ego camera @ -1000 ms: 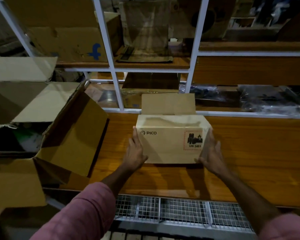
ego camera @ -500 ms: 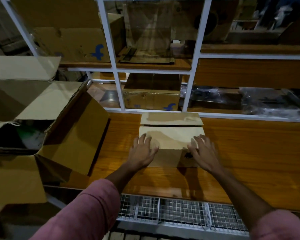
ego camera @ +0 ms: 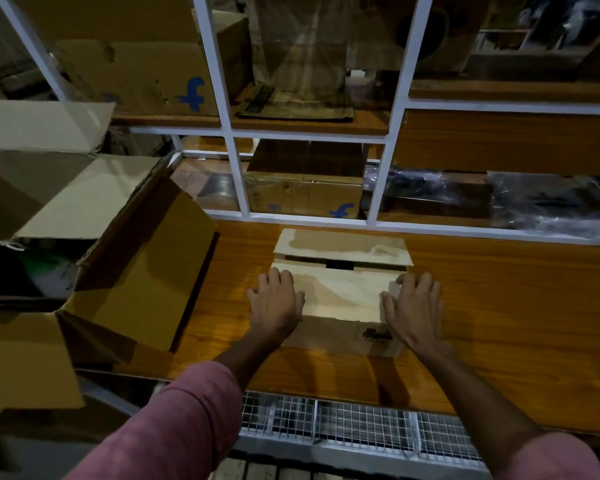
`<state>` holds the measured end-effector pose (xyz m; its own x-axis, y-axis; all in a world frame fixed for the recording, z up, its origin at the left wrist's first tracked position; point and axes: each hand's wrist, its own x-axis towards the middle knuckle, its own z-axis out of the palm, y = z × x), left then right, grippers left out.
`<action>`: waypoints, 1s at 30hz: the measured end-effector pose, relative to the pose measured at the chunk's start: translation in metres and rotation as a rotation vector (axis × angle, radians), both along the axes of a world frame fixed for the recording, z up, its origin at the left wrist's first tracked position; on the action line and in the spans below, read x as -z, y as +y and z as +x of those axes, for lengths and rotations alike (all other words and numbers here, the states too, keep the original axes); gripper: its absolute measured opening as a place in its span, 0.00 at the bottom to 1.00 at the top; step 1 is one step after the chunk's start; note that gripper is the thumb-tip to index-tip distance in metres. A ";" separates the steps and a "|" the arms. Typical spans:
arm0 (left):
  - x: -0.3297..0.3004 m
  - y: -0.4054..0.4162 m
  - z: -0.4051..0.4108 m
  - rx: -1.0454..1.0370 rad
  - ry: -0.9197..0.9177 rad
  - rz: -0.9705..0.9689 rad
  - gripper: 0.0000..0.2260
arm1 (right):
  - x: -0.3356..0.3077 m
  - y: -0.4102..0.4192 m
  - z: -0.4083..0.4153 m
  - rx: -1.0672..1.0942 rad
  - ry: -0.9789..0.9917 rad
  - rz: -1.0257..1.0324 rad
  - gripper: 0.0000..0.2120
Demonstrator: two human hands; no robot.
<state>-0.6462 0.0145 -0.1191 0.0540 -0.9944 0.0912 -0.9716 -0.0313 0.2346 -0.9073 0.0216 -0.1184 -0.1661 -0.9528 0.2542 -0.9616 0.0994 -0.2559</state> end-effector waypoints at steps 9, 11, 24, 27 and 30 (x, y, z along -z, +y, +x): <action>0.003 -0.027 0.000 0.040 0.006 0.066 0.39 | 0.035 -0.038 0.001 -0.141 -0.068 0.305 0.40; 0.012 -0.036 0.001 0.042 0.011 0.118 0.39 | 0.036 -0.038 0.002 -0.136 -0.104 0.321 0.41; 0.027 -0.060 0.008 0.132 0.036 0.191 0.35 | 0.021 -0.057 0.002 -0.149 -0.210 0.294 0.31; 0.016 -0.064 0.007 0.168 -0.010 0.125 0.31 | 0.030 -0.066 0.000 -0.143 -0.218 0.322 0.34; 0.012 -0.059 0.006 0.224 0.022 0.021 0.24 | 0.043 -0.076 -0.002 -0.143 -0.222 0.337 0.38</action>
